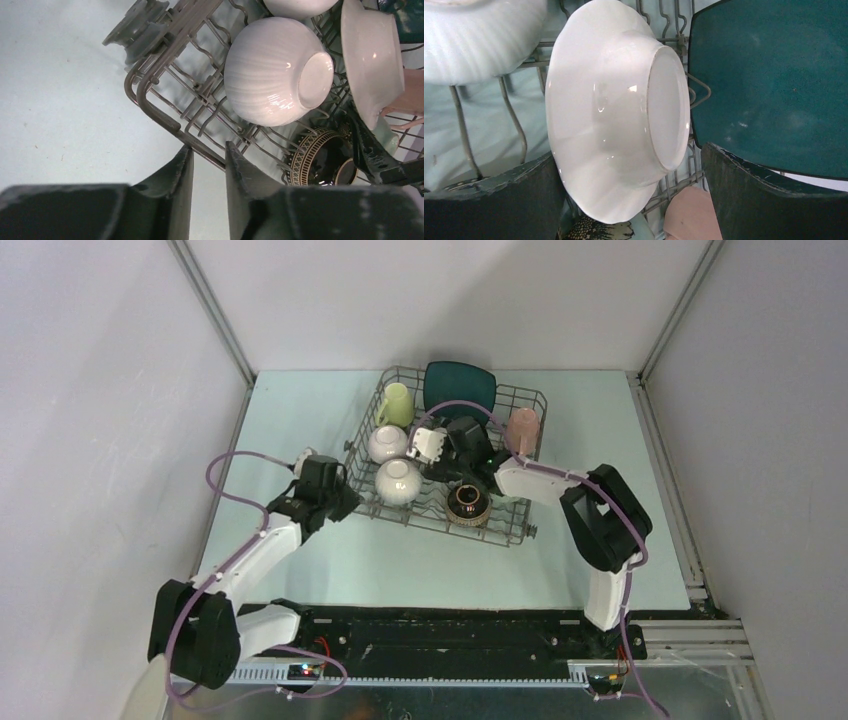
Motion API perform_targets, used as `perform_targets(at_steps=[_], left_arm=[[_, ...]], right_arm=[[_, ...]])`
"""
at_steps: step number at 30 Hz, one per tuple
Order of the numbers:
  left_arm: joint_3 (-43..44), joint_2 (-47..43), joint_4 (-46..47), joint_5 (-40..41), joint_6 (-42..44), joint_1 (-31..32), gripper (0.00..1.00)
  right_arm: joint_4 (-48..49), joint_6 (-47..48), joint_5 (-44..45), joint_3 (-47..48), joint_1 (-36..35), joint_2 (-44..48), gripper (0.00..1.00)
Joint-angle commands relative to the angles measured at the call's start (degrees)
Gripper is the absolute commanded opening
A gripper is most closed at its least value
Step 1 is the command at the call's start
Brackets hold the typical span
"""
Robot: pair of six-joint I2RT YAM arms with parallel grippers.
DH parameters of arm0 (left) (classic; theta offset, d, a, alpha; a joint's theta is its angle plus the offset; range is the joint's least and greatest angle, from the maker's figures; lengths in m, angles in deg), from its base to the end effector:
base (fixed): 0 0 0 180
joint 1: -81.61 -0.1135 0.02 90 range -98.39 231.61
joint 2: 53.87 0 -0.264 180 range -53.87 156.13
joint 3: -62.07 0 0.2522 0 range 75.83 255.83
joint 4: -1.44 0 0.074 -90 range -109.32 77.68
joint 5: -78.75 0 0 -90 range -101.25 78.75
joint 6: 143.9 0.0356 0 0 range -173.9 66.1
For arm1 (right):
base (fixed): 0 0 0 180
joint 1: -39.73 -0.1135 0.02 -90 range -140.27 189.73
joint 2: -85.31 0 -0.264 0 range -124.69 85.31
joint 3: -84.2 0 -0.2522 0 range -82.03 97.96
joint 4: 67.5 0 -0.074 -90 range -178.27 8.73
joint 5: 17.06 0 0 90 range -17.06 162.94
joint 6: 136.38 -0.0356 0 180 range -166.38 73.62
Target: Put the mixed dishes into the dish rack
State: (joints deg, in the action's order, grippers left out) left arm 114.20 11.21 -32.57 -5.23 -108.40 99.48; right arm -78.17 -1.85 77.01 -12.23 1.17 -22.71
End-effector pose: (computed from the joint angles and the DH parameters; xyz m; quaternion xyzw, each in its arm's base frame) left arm 0.2193 -0.0668 0.2164 -0.3102 0.8759 -0.1768 0.3245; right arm 0.3306 0.2603 0.1972 -0.5760 0.6747 -0.0555 0.4583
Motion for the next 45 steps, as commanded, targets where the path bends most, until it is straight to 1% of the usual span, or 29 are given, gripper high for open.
perform_targets(at_steps=[1,2,3,4,5,6,8,11,16,23,30,36,42,45], left_arm=[[2.29,0.75,-0.95,3.16,0.36,-0.29,0.24],[2.25,0.84,-1.4,3.36,0.4,-0.25,0.19],[2.2,0.84,-1.52,3.73,0.44,-0.23,0.16],[2.12,0.73,-1.76,3.86,0.49,-0.26,0.1],[2.04,0.65,-1.78,4.12,0.51,-0.28,0.08],[1.88,0.44,-1.83,4.15,0.53,-0.29,0.03],[1.69,0.22,-1.89,4.39,0.53,-0.29,0.01],[1.4,-0.01,-1.61,4.53,0.27,-0.26,0.0],[1.44,-0.72,-1.84,5.31,0.18,-0.24,0.0],[0.86,-1.91,-1.89,5.58,-0.1,-0.29,0.0],[0.18,-2.19,-1.29,5.12,-0.55,-0.18,0.0],[-0.13,-2.81,-1.16,5.37,-0.76,-0.19,0.0],[-0.14,-3.92,-1.13,5.28,-1.04,-0.09,0.0],[-0.07,-4.46,-1.38,5.86,-0.98,-0.09,0.0]], right_arm=[[3.72,0.02,1.32,4.78,2.22,-1.59,1.0],[3.83,0.09,1.43,5.45,2.42,-1.67,1.0],[3.87,0.15,1.4,5.79,2.9,-1.79,0.99],[3.86,0.14,1.31,6.49,3.07,-1.81,0.99],[3.7,0.09,1.21,6.84,3.57,-1.9,1.0],[3.55,-0.16,0.89,7.76,3.8,-1.92,1.0],[2.89,-1.06,-0.08,9.3,4.67,-1.92,0.99],[2.32,-2.2,-1.36,11.14,6.15,-2.06,0.99],[0.94,-4.62,-0.16,17.04,8.18,-5.39,1.0],[2.47,-9.69,5.81,24.14,9.61,-10.32,1.0],[4.63,-13.43,12.21,27.62,10.79,-12.92,0.99],[5.24,-13.15,7.52,24.86,10.51,-9.92,0.99],[2.04,-12.26,2.38,23.09,9.93,-5.96,0.99],[0.75,-12.3,1.96,22.58,9.76,-5.24,1.0]])
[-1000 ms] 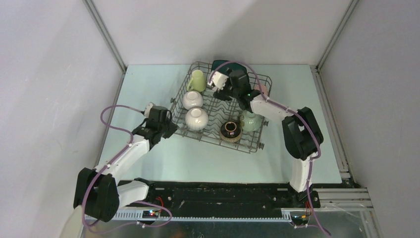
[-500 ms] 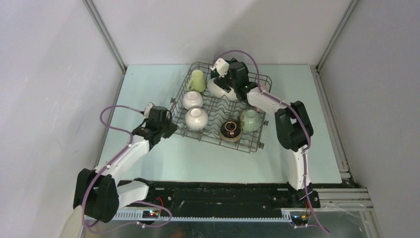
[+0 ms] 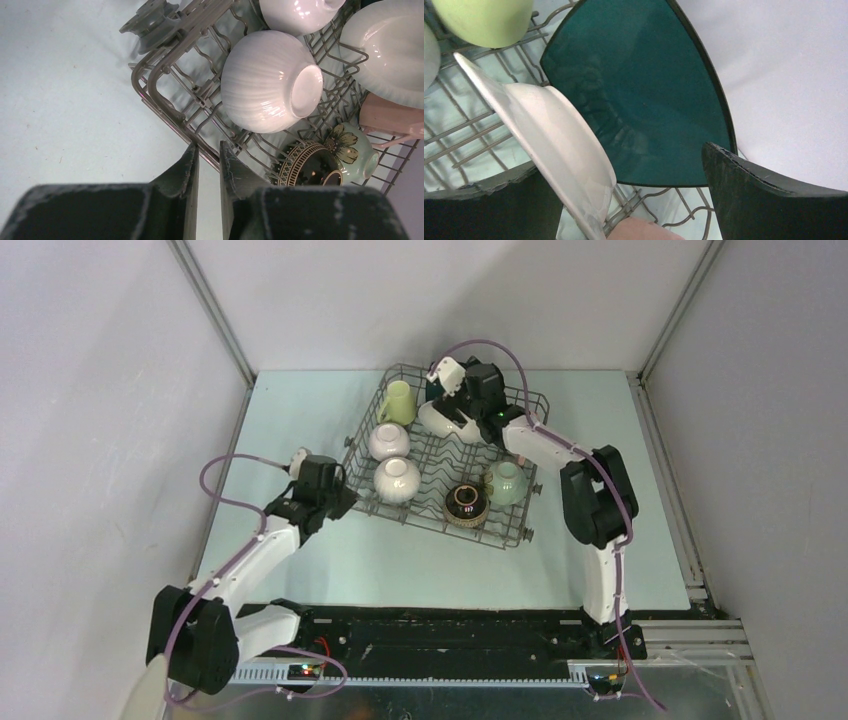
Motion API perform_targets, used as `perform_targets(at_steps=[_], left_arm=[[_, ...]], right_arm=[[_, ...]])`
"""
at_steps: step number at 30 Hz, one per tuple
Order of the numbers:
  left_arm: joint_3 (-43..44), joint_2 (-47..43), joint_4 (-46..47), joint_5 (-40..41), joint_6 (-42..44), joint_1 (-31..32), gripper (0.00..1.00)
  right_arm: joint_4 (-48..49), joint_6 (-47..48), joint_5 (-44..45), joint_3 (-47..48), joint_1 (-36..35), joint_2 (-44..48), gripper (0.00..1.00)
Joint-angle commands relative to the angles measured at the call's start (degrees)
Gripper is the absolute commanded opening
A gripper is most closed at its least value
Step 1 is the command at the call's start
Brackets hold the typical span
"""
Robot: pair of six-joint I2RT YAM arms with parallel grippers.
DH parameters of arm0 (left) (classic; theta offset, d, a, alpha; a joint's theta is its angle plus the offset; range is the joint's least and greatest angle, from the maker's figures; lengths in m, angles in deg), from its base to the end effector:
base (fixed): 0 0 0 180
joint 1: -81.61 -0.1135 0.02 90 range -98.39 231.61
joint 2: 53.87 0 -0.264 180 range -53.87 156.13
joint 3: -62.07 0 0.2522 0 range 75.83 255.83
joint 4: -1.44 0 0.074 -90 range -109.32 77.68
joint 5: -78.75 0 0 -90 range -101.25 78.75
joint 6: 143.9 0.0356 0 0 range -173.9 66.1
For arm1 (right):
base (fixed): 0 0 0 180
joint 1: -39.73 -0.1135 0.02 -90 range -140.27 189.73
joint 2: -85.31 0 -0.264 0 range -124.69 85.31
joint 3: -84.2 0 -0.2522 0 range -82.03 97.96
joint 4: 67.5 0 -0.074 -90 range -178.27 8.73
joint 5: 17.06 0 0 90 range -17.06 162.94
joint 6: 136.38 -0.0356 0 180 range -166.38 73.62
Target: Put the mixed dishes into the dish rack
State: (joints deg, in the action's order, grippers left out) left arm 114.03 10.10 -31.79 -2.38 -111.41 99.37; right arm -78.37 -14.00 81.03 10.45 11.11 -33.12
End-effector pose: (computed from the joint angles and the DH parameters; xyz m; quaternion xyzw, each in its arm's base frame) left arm 0.2185 -0.0642 0.2207 -0.3411 0.8570 -0.1752 0.3443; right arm 0.4349 0.2316 0.2497 -0.3888 0.7367 -0.0769 0.5480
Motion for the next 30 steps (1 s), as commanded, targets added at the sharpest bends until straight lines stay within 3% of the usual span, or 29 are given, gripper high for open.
perform_targets(at_steps=[1,10,30], left_arm=[[0.14,-3.52,-2.47,3.18,2.05,0.01,0.0],[-0.4,-4.6,-2.04,2.81,1.64,0.0,0.01],[-0.25,-5.68,-1.52,2.47,0.92,0.35,0.22]], right_arm=[[0.52,-0.26,-2.59,-0.24,-0.2,5.43,0.99],[-0.15,0.61,-1.57,-4.53,-2.38,7.82,1.0],[-5.27,-2.13,-7.44,-5.99,-1.33,11.13,0.99]])
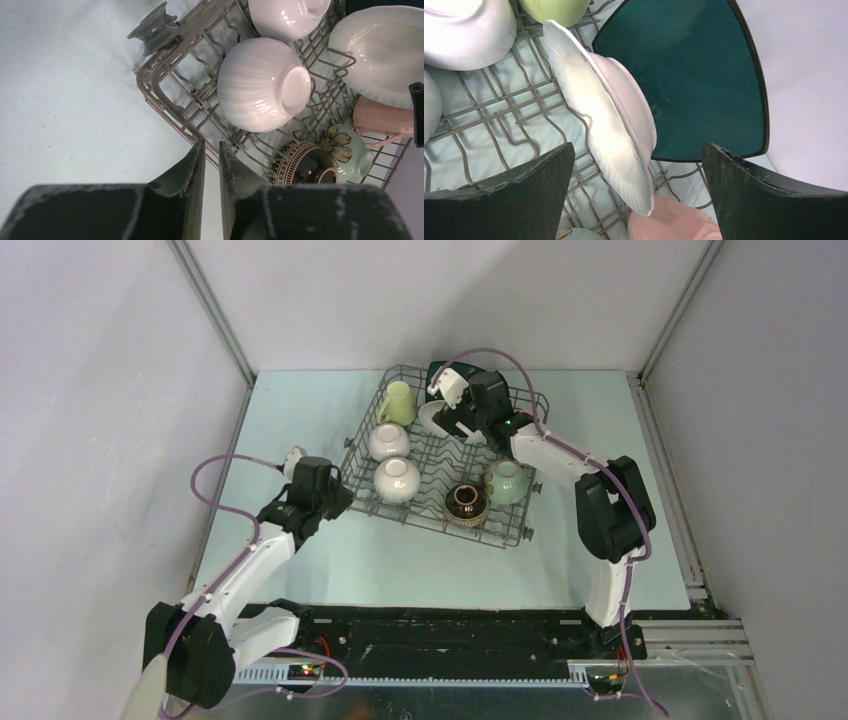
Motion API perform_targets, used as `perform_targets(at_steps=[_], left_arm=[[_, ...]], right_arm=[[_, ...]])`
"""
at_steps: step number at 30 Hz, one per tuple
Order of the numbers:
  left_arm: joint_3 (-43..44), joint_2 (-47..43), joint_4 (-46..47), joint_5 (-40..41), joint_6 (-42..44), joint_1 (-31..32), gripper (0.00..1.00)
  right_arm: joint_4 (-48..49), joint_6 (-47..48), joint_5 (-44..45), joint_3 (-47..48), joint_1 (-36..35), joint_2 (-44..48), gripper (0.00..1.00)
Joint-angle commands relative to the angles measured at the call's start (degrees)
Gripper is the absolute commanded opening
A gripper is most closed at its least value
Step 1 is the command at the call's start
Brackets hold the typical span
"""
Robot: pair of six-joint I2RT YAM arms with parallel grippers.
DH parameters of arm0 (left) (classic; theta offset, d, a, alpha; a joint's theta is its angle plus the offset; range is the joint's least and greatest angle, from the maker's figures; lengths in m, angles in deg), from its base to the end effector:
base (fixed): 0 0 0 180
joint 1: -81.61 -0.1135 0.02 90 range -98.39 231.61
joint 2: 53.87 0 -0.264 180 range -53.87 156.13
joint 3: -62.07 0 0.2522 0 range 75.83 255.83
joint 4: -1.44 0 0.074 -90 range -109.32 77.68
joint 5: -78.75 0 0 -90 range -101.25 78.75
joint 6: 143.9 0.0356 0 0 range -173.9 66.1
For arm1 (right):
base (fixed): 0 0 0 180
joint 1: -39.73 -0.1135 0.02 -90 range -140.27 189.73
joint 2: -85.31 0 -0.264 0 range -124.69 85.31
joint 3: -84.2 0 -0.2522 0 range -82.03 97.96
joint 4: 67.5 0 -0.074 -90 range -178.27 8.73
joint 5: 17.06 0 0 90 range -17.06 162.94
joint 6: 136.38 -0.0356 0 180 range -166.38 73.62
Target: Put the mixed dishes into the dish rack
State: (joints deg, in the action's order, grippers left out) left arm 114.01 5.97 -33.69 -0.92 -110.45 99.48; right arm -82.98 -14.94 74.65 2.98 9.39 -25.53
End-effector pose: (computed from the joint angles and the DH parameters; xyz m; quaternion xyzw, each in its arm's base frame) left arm 0.2084 -0.0605 0.2327 -0.3364 0.8500 -0.1743 0.3660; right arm 0.3956 0.2303 0.2569 -0.4323 0.7377 -0.0177 0.5183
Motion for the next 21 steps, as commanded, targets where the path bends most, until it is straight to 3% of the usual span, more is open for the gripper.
perform_targets(at_steps=[1,9,18,21], left_arm=[[-0.22,-1.62,0.41,0.97,0.0,0.24,0.23],[0.17,-2.95,-0.34,1.32,0.06,0.33,0.39],[1.56,-6.02,-2.62,3.07,0.89,0.37,0.42],[1.97,-7.1,-1.78,4.0,4.07,0.37,0.48]], right_arm=[[-0.88,-1.4,-2.54,1.57,0.39,3.89,0.99],[-3.62,-2.79,-9.39,2.09,0.78,6.51,1.0],[-4.36,-5.1,-10.64,2.09,0.96,9.14,1.0],[-3.38,-7.88,-10.77,1.44,1.73,11.05,1.0]])
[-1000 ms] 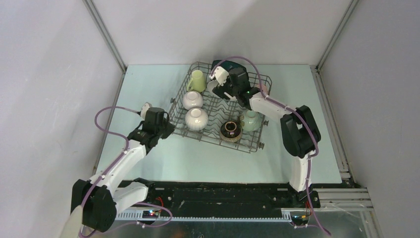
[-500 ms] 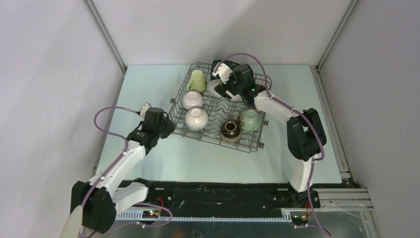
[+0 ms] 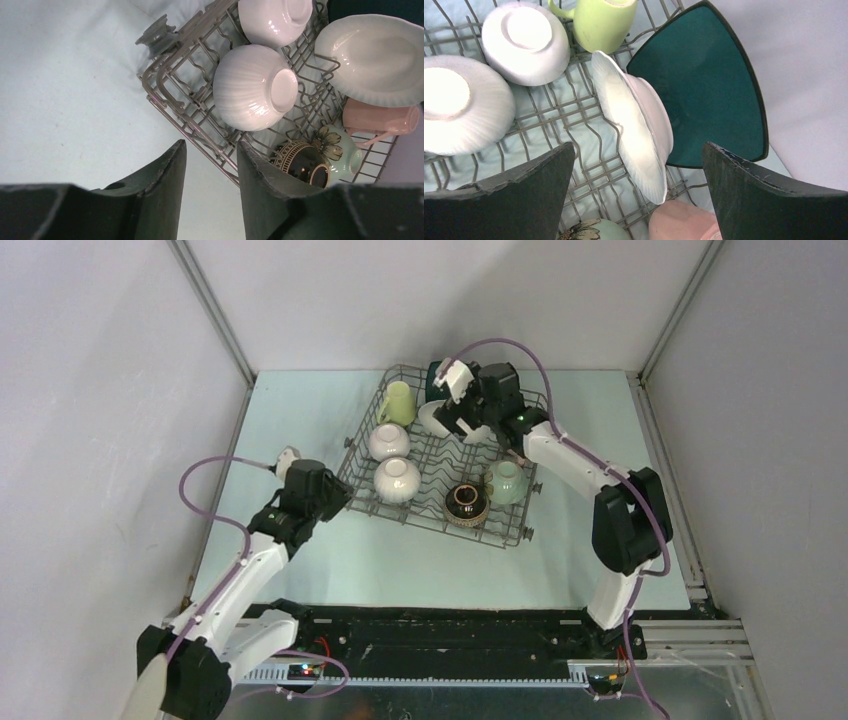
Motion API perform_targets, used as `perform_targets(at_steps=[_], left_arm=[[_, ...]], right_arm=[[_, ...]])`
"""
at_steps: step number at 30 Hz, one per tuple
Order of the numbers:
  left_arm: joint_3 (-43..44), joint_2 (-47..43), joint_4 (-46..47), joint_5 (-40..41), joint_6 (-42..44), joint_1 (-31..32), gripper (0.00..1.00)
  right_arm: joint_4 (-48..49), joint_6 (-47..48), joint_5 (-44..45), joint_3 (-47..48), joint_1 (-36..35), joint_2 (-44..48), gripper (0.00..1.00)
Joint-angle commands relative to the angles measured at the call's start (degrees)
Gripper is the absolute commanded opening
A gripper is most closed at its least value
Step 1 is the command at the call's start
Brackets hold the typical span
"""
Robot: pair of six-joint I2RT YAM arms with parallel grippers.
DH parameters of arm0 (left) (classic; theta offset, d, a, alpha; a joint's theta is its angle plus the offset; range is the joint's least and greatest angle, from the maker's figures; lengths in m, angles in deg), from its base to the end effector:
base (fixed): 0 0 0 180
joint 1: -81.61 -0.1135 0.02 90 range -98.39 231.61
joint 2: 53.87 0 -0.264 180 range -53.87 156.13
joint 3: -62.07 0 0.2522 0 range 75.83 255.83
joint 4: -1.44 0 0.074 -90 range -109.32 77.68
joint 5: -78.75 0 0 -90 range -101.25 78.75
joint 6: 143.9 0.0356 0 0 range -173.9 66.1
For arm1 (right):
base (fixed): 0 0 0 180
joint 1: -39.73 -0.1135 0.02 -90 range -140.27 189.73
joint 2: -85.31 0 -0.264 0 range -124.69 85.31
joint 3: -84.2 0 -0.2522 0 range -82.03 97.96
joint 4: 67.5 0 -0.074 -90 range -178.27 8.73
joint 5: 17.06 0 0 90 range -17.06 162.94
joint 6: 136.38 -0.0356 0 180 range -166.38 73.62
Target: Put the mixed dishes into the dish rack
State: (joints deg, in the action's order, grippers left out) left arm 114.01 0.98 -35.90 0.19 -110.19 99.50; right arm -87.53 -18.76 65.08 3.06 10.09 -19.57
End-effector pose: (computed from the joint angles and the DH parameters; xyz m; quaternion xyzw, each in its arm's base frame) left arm 0.1953 -0.0556 0.2462 -0.3365 0.8387 -0.1803 0.3884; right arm 0.3772 0.2202 0.2942 -0.4374 0.7254 0.0674 0.5272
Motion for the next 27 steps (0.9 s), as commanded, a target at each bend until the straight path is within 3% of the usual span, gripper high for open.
perform_targets(at_steps=[1,6,8,9,13,16,25,27], left_arm=[[1.85,-3.52,1.33,3.72,4.65,0.37,0.49],[-1.23,-13.37,7.35,7.01,12.28,0.3,0.57],[-2.01,-16.77,8.62,9.48,15.25,0.33,0.66],[-2.16,-17.66,8.76,10.31,16.63,0.31,0.75],[-2.35,-21.95,6.68,16.85,17.95,0.3,0.98],[-4.51,-25.32,9.53,20.63,20.04,0.31,1.0],[-12.82,-27.58,19.95,31.53,25.61,0.22,1.0],[-16.06,-29.36,24.23,28.93,30.13,0.26,1.0]], right_arm=[[1.43,-5.82,-2.16,0.67,1.71,6.41,1.0],[6.84,-14.24,-4.88,-6.73,4.63,14.71,1.0],[10.36,-21.61,-3.33,-11.36,5.96,20.81,1.0],[11.26,-23.52,-2.13,-13.98,6.61,22.2,1.0],[7.92,-32.58,6.17,-18.32,7.43,29.39,1.0],[5.73,-38.47,15.21,-23.25,7.46,35.95,1.0],[5.72,-45.22,28.04,-45.23,8.26,57.42,1.0],[5.33,-47.37,30.44,-49.48,8.21,61.31,0.99]])
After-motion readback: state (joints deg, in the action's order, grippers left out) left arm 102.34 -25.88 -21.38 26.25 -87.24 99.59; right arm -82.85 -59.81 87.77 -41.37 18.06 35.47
